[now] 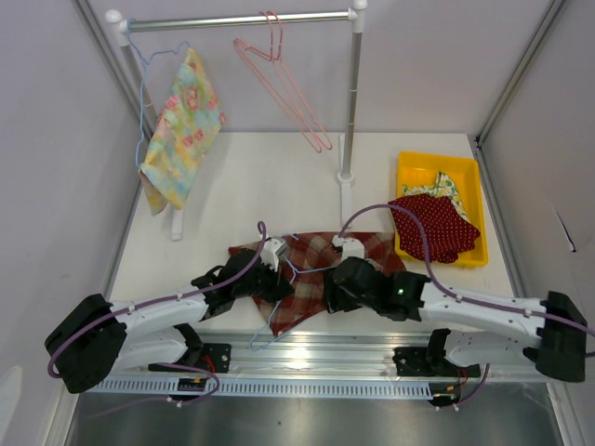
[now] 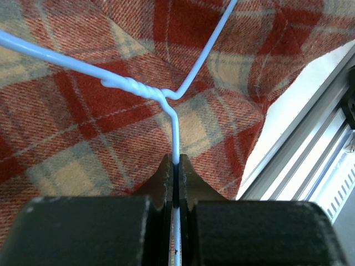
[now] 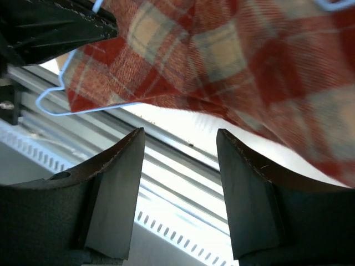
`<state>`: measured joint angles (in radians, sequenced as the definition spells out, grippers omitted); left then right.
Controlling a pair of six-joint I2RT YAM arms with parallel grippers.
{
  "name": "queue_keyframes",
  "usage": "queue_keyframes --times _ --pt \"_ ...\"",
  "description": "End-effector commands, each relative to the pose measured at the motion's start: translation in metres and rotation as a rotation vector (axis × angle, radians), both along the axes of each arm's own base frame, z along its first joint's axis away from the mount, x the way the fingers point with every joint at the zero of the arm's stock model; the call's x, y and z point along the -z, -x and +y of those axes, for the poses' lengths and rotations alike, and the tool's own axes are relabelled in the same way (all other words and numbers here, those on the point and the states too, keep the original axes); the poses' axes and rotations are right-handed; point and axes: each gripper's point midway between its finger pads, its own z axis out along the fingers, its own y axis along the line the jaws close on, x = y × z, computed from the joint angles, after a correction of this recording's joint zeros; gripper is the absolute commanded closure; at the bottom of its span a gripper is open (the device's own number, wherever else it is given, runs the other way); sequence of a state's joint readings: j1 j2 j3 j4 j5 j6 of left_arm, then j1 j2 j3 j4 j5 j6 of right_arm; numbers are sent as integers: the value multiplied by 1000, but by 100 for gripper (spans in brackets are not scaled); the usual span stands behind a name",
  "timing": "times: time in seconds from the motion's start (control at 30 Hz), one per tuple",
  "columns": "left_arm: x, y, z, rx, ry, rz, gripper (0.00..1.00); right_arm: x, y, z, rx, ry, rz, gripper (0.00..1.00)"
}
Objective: Place the skirt on the hanger
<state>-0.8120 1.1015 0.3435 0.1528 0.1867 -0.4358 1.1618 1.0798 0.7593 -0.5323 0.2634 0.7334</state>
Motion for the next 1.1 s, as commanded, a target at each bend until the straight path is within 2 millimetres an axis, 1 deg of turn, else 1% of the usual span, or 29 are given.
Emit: queue_keyframes --times 0.0,0.03,0.07,0.1,0.13,0.23,0.27,0.33,0.37,0.43,0.5,0.53,0.57,0.6,0.63,0.67,0.7,0.73,0.8,0.83,0.87,0.93,0.97,1.0,1.07 --pt "-10 -9 -4 2 5 -45 100 1 -11 34 -8 -29 -71 39" --pt "-10 -10 -3 -1 3 -45 100 13 -10 39 -22 12 -66 37" --pt "-9 -9 -3 0 2 -42 100 12 -9 47 -41 19 -83 34" --pt "-10 -9 -3 2 3 -43 100 17 -9 49 -44 38 -82 33" --pt "-10 -9 -3 1 4 -42 100 28 -9 51 -48 69 -69 32" --pt "-10 -8 -3 1 4 -42 100 39 -6 57 -63 82 -58 30" --pt "-9 -8 -2 1 3 -40 100 47 -5 56 -65 102 -51 29" --pt "-9 -8 -2 2 4 -40 100 53 -4 58 -66 113 -48 28" --pt "-10 -8 -3 1 5 -40 100 62 -3 57 -67 139 -37 29" --pt "-10 -8 -3 3 4 -39 100 68 -2 56 -62 162 -30 31" --pt "-10 -8 -3 4 5 -41 100 78 -1 54 -57 188 -20 36" --pt "-10 -8 -3 3 4 -39 100 81 -1 52 -48 197 -18 39" --pt "-10 -8 -3 3 4 -39 100 82 -2 52 -43 199 -19 46" --pt "-10 -9 -4 3 5 -40 100 84 -2 51 -43 207 -17 49" --pt "-10 -8 -4 5 5 -39 100 84 -2 51 -36 211 -16 52" --pt "-9 -8 -4 5 4 -38 100 84 -3 50 -31 215 -17 60" --pt "-9 -9 -4 5 3 -39 100 84 -3 49 -29 220 -19 63" --pt "-8 -8 -4 5 3 -37 100 83 -4 47 -23 230 -20 70" --pt "-8 -8 -4 4 3 -35 100 82 -6 46 -17 237 -24 79" --pt "-8 -8 -3 5 3 -36 100 80 -7 44 -12 240 -23 86" --pt "-9 -9 -4 4 5 -38 100 78 -9 43 -10 240 -25 89" --pt "-9 -8 -4 6 3 -37 100 70 -11 39 1 244 -27 94" --pt "-9 -8 -4 5 2 -37 100 61 -14 40 8 228 -33 95" --pt "-9 -9 -3 2 1 -38 100 56 -14 38 8 229 -33 95" --pt "-9 -10 -3 -1 0 -42 100 39 -18 37 18 182 -36 95"
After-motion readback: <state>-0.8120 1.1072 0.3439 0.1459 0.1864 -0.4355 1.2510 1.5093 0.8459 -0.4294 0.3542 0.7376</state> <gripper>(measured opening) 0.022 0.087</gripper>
